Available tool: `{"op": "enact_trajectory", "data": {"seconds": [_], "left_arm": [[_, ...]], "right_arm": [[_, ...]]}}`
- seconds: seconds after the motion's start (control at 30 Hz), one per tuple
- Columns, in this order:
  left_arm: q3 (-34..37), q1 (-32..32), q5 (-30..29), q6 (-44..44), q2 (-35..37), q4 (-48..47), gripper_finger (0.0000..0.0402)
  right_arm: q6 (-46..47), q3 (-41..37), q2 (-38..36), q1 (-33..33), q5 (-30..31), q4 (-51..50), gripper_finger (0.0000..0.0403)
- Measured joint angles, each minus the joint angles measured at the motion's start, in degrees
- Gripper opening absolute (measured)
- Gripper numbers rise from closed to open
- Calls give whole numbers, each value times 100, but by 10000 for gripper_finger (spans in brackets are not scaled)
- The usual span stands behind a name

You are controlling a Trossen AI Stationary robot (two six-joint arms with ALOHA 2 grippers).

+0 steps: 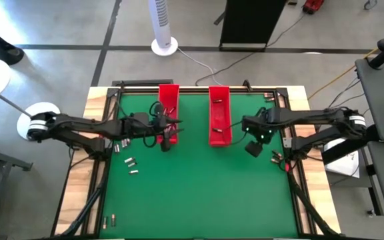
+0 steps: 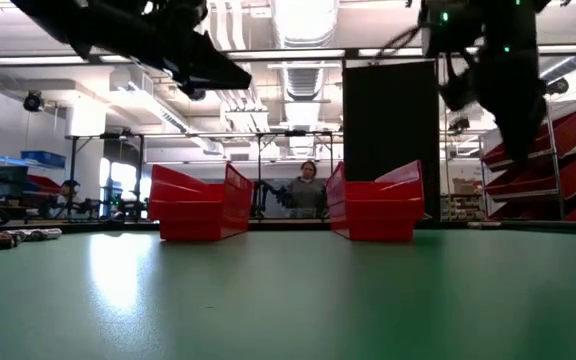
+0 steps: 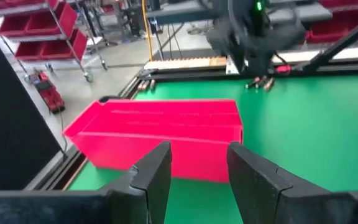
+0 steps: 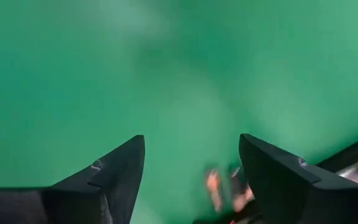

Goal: Sort batteries
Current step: Put the black battery into the right red bin

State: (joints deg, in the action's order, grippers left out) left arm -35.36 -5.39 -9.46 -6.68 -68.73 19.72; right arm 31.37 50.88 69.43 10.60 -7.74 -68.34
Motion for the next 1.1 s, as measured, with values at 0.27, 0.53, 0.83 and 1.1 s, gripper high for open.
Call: {"op": "enact_trajectory", "data": {"seconds": [0.27, 0.53, 0.83, 1.1], "left_arm": [[-174, 2, 1, -127, -625, 227, 137], [-493, 7, 1, -296, -1456, 211, 137], [-574, 85, 1, -609, -1349, -31, 137], [-403, 124, -1, -447, -228, -576, 136]], "right_arm": [[1128, -916, 391, -142, -1140, -58, 220], [1107, -1155, 498, -429, -688, 7, 219], [908, -1451, 763, -600, -676, 228, 190], [603, -1541, 1199, -600, -728, 445, 143]]}}
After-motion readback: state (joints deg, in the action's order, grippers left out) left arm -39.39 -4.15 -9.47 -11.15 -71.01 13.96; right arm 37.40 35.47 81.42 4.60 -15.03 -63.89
